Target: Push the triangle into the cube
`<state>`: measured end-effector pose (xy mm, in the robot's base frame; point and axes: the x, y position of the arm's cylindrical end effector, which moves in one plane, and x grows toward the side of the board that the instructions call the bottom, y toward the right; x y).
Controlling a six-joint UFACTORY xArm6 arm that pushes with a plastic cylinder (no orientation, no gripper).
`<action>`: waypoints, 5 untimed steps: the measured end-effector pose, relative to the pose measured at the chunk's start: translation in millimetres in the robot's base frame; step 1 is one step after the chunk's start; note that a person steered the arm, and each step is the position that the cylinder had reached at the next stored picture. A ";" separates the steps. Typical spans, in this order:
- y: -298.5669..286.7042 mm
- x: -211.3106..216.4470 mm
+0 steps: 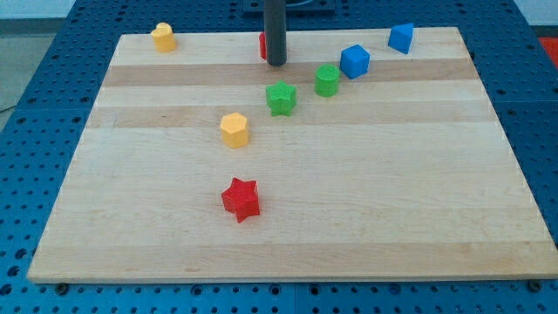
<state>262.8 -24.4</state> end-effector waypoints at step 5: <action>68.6 -1.6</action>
<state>261.2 44.3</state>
